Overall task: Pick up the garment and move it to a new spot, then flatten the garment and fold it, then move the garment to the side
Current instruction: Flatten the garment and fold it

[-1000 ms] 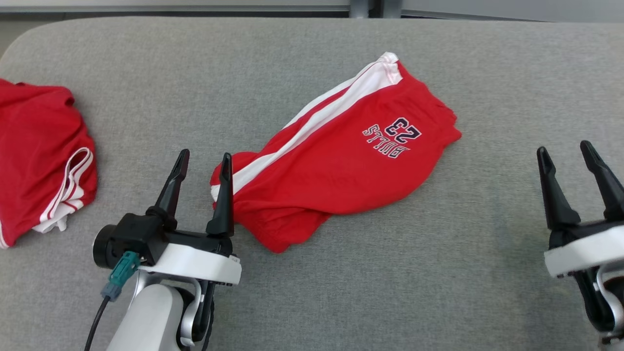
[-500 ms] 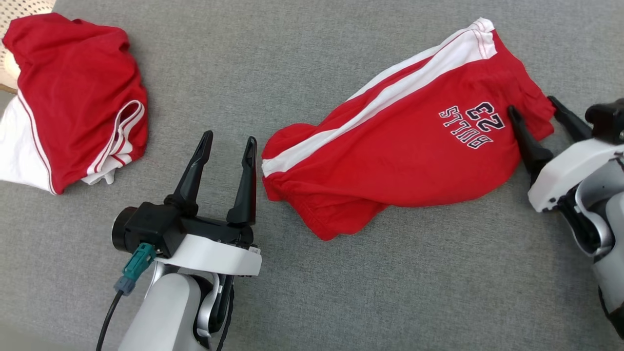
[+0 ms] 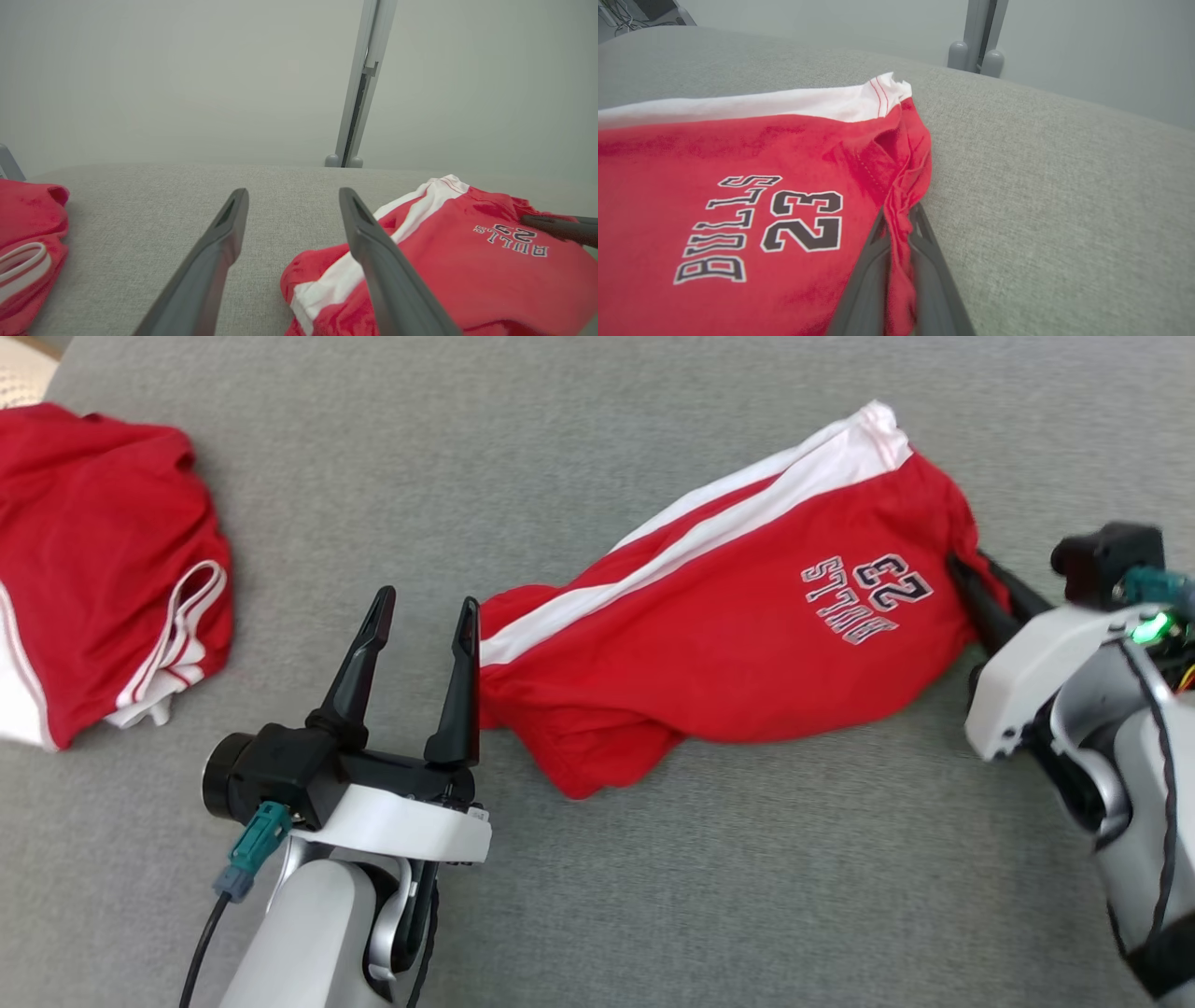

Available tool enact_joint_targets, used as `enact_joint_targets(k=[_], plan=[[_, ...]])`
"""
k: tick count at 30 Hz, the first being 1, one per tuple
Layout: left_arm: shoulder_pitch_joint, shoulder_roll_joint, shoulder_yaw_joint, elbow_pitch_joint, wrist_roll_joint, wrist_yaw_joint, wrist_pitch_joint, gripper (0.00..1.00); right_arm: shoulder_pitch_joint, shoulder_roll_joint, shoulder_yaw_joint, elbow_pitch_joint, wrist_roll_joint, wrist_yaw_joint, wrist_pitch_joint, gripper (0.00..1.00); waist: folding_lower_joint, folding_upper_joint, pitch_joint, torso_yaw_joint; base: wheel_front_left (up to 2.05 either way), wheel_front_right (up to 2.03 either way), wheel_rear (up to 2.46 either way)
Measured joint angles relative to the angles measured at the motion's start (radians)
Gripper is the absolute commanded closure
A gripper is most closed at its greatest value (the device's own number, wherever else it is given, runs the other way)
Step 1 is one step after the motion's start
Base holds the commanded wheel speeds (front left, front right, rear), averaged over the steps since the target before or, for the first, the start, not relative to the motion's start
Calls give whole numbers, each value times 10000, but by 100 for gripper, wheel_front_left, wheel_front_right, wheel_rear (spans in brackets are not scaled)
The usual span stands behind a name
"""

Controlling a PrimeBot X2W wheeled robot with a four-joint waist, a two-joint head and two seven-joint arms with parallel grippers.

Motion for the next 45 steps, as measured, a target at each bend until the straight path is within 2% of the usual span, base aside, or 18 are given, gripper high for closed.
enact_joint_targets(k=[10,14,22,32,36,38,40,41,45], plan=[[366,303,188,132,119,-50,35,0,3684,1657,-1843,-1916,-117,0,-840,100,0,1,-630,-1197,0,0,0],[461,420,190,96,88,-10,169,0,4559,2240,-2522,-2380,-205,2,-1083,100,0,0,-897,-1563,0,0,0],[743,600,259,-71,54,194,405,0,5176,2686,-2970,-2713,-366,-2,-1216,100,0,0,-1150,-1840,0,0,0],[801,633,372,-253,-15,403,395,0,5140,2663,-3133,-2719,-453,-4,-1221,100,0,0,-1258,-1621,0,0,0],[802,625,378,-280,-13,508,332,0,4689,2477,-2859,-3108,-658,-12,-1218,100,0,0,-1318,-1314,0,0,0],[802,602,387,-282,-15,548,309,0,4319,2483,-2395,-3402,-767,-12,-1127,100,1,0,-1359,-1122,0,0,0],[807,570,405,-276,-31,612,253,0,3975,2512,-1693,-3618,-826,-12,-1030,100,0,0,-1412,-909,0,0,0],[859,539,433,-267,-63,644,224,0,3675,2564,-926,-3687,-832,-12,-857,100,0,0,-1477,-675,0,0,0],[973,468,433,-221,-121,679,142,0,3287,2748,449,-3446,-543,-12,-734,100,0,0,-1586,-174,0,0,0]])
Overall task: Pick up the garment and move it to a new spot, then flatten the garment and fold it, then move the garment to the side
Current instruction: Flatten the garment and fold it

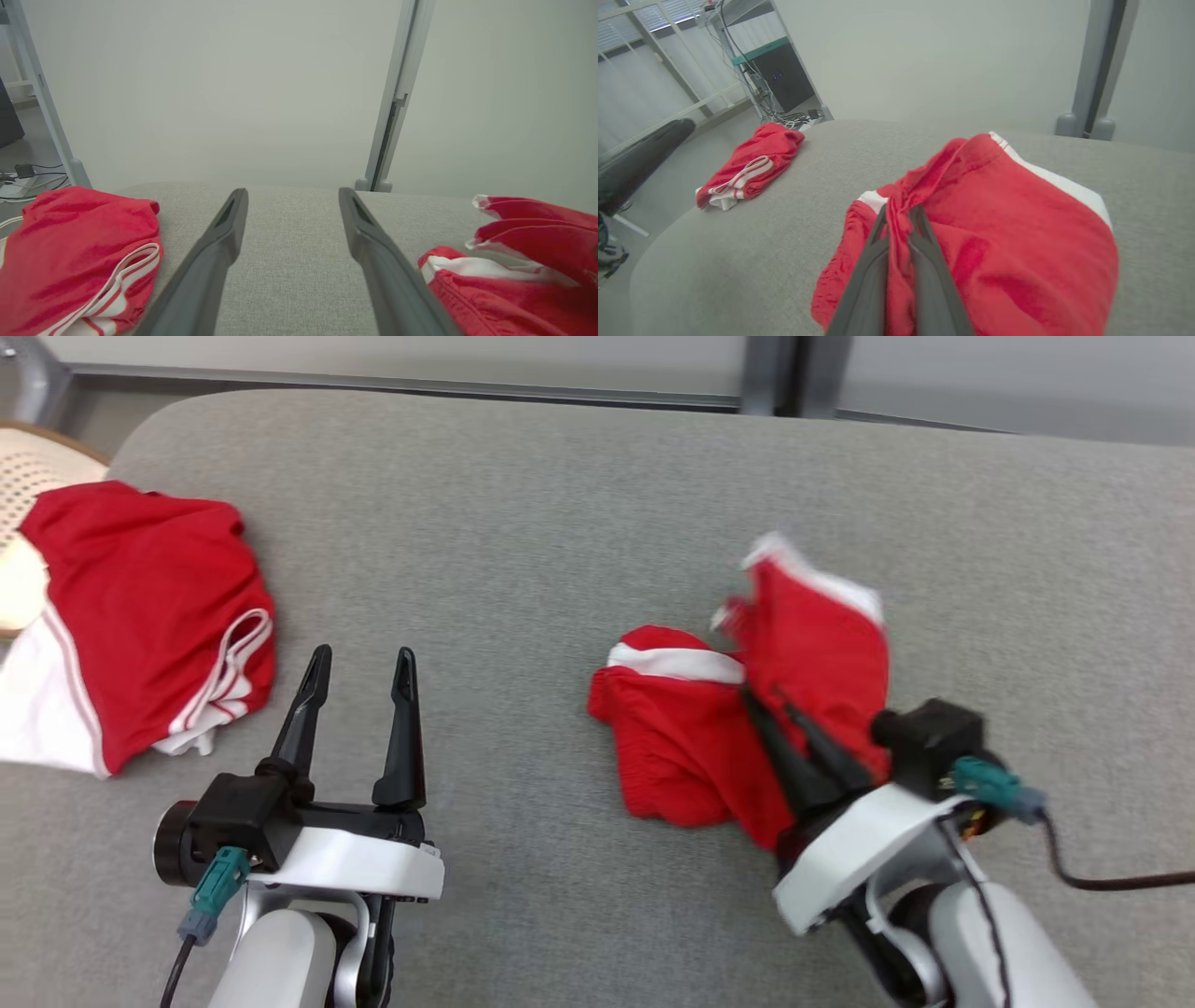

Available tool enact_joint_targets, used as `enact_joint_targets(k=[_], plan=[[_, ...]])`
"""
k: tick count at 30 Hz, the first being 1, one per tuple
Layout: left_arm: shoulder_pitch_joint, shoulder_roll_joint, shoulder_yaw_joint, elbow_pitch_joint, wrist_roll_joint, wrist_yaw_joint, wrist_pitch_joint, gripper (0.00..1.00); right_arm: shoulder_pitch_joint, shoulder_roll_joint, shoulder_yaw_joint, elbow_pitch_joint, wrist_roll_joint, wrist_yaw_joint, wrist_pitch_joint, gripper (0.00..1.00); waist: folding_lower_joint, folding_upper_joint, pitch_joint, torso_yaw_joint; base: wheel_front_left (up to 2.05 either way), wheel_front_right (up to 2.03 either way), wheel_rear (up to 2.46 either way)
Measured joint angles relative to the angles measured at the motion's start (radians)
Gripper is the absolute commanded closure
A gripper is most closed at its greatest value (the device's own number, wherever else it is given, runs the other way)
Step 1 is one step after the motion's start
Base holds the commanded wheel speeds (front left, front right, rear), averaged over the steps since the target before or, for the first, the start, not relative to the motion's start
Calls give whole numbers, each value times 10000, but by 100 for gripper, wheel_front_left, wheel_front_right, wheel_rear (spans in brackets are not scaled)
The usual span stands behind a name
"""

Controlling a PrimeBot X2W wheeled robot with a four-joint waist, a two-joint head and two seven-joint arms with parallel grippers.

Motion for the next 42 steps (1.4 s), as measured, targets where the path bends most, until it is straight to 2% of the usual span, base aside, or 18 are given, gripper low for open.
enact_joint_targets(k=[5,8,9,10,11,15,20,25,33,37,42], plan=[[40,-94,-61,31,-84,-17,-79,0,-62,128,1181,909,370,0,6,100,0,0,-56,568,0,0,0],[48,-121,-67,44,-86,-19,-98,0,-81,186,1513,1406,489,0,-134,100,0,0,-20,773,0,0,0],[52,-130,-67,50,-86,-19,-100,0,-86,190,1569,1526,504,0,-171,65,0,0,0,799,0,0,0],[60,-142,-63,48,-88,-19,-107,0,-108,188,1597,1592,537,0,-336,15,0,0,21,806,0,0,0],[67,-157,-67,54,-90,-19,-115,0,-172,182,1634,1651,533,0,-422,0,0,0,36,801,0,0,0],[84,-174,-54,86,-94,-35,-127,0,-363,59,1871,1611,391,0,-903,0,0,0,43,674,0,0,0],[84,-128,-19,117,-44,-46,-130,0,-413,-219,1685,721,380,0,-1937,0,0,0,3,394,0,0,0],[84,-21,63,100,33,-38,-140,0,-63,-474,171,0,257,0,-2435,0,0,0,-96,13,0,0,0],[244,222,374,12,-58,-2,-142,0,1220,-646,-2729,-788,-199,0,-2303,0,0,0,-390,-595,0,0,0],[544,410,541,-8,-104,0,-142,0,1862,-627,-3519,-1043,-307,0,-2128,0,0,0,-610,-851,0,0,0],[921,562,591,-27,-173,25,-109,0,2414,-464,-3753,-1313,-410,0,-1967,0,0,0,-976,-1121,0,0,0]])
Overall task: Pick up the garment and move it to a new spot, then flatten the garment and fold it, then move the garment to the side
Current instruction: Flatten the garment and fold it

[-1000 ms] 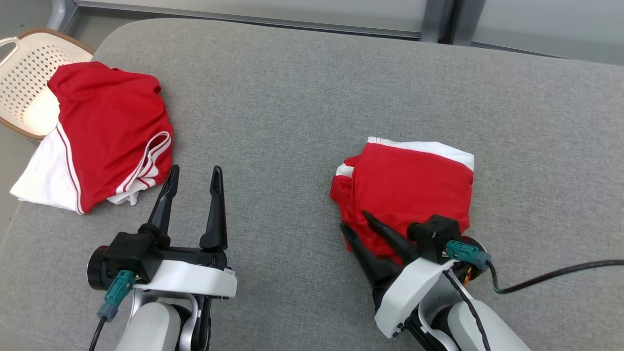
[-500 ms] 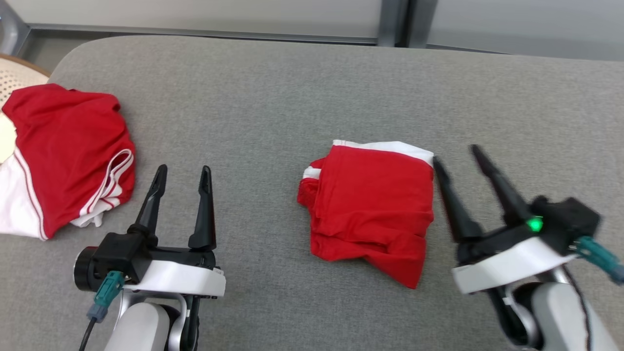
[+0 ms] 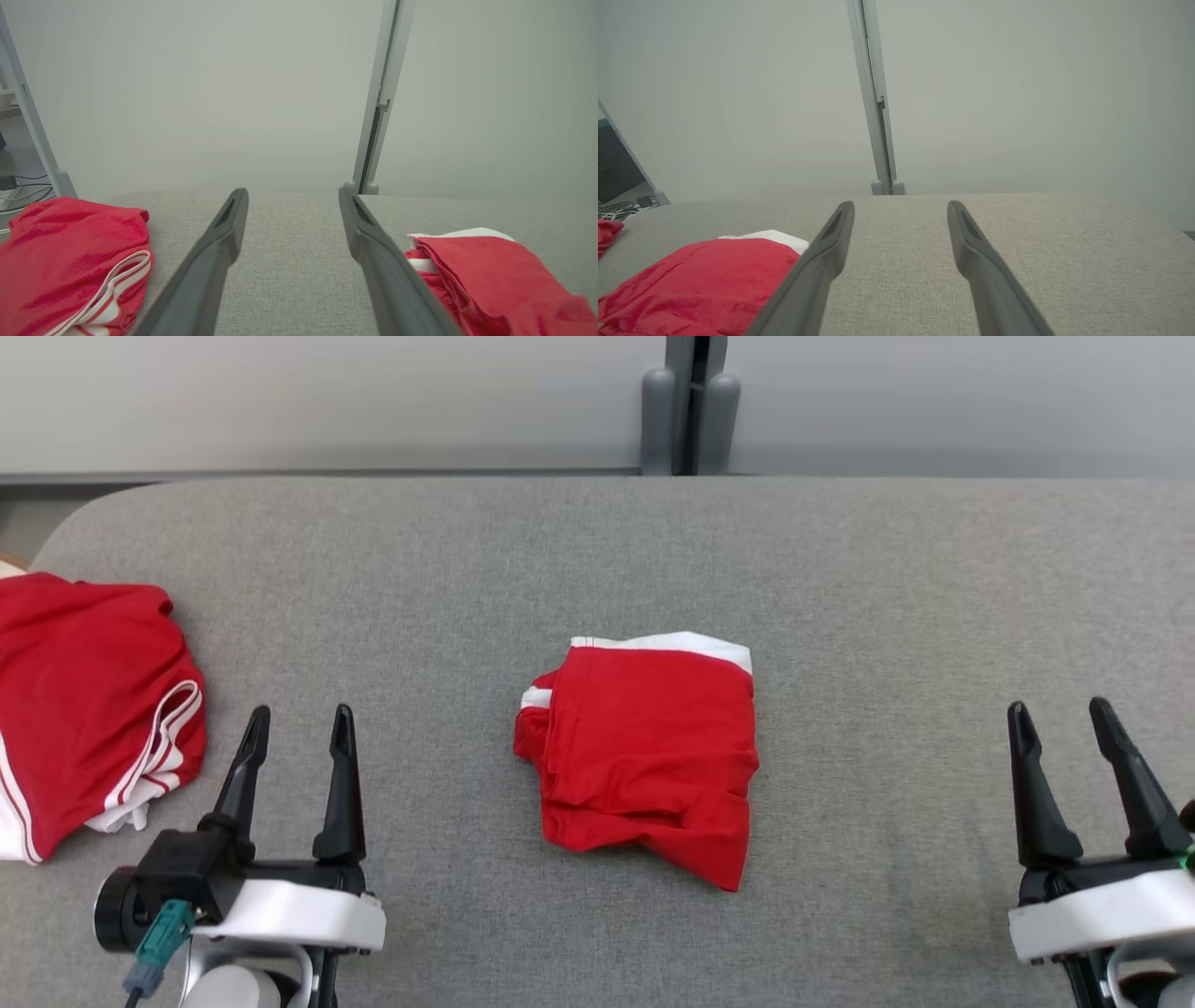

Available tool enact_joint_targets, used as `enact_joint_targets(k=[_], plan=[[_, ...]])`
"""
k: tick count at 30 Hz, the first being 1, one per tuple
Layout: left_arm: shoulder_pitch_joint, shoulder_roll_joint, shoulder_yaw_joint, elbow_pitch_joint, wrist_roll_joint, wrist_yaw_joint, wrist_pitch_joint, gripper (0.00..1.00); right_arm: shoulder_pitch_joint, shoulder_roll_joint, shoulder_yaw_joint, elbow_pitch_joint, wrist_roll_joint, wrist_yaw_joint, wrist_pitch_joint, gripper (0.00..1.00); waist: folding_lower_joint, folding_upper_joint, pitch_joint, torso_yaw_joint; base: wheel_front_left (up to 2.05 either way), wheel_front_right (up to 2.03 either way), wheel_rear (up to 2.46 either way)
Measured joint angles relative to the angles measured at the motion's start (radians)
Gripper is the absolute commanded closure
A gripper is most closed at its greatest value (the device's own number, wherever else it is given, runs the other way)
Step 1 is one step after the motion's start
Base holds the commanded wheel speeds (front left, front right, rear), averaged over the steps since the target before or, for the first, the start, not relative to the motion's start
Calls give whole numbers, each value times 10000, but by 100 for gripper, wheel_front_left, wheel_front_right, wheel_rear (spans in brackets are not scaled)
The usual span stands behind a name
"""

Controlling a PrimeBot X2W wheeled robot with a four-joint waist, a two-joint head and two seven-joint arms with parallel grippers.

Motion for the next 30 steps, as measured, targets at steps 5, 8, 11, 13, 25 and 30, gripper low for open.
enact_joint_targets(k=[5,8,11,13,25,30], plan=[[595,88,-82,-84,0,104,182,0,563,90,65,8,-4,0,157,0,0,0,-526,-146,0,0,0],[973,167,-125,-205,0,119,328,0,925,119,82,-12,-13,0,251,0,0,0,-893,-192,0,0,0],[1285,228,-180,-316,-2,151,523,0,1233,142,75,-27,-29,0,359,0,0,0,-1249,-211,0,0,0],[1527,278,-180,-403,-10,196,625,0,1461,178,102,-56,-54,0,431,0,0,0,-1490,-229,0,0,0],[2143,460,-192,-968,-86,416,1057,0,1923,297,81,-282,-102,0,617,0,0,0,-2025,-394,0,0,0],[2143,502,-224,-1047,-94,456,1164,0,1922,309,61,-301,-153,0,692,0,0,0,-2064,-393,0,0,0]])
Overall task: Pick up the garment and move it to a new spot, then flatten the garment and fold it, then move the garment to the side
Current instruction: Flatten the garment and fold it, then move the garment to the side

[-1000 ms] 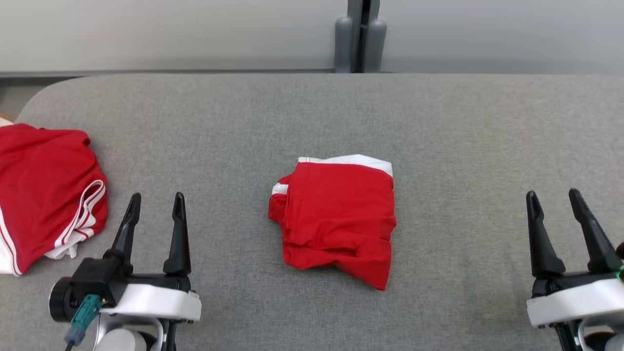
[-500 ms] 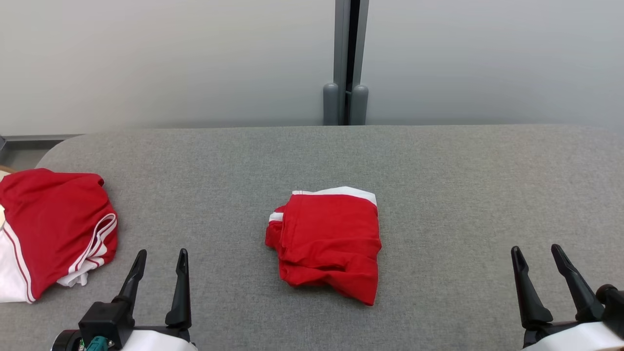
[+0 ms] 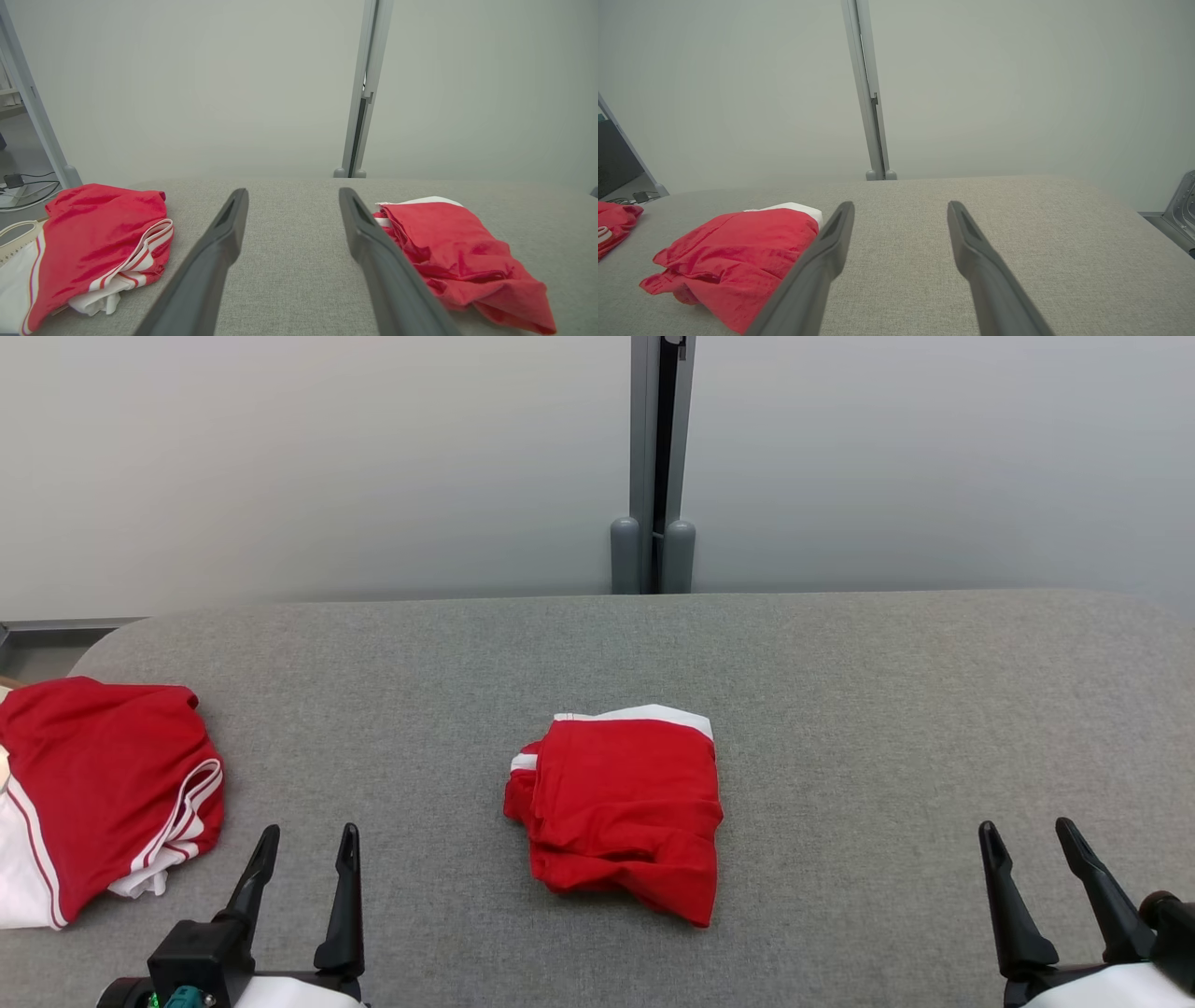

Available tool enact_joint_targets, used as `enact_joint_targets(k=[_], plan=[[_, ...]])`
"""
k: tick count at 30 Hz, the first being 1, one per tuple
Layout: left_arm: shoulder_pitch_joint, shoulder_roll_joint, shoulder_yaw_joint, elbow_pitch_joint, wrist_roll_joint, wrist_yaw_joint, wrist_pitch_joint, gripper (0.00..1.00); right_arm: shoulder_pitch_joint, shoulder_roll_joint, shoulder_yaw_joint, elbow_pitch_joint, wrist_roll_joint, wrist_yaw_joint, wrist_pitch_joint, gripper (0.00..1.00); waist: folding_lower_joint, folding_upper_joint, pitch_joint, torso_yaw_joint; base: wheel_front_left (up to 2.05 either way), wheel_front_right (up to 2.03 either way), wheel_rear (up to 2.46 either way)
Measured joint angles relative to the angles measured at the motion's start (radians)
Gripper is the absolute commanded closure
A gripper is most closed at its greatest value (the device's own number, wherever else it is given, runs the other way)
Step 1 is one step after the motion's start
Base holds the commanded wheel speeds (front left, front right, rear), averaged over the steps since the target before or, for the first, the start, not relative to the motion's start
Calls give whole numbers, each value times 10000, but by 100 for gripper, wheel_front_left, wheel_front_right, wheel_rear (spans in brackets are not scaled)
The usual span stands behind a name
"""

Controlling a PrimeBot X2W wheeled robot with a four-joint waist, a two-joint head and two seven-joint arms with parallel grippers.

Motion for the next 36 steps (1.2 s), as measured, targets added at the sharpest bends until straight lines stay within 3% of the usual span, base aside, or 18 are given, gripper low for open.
enact_joint_targets(k=[14,24,30,36], plan=[[-16,46,-159,-188,2,90,148,0,-1,90,-38,-19,-36,0,35,0,0,0,-29,63,0,0,0],[-1058,-215,-652,-460,186,-12,-50,0,-549,-127,-19,477,13,0,176,0,0,0,699,709,0,0,0],[-2260,-623,-1001,-184,274,-282,-548,0,-1925,-560,849,1467,224,0,236,0,0,0,1819,1313,0,0,0],[-2974,-943,-1160,456,270,-451,-943,0,-2730,-550,1931,2685,675,0,265,0,0,0,2759,2030,0,0,0]])
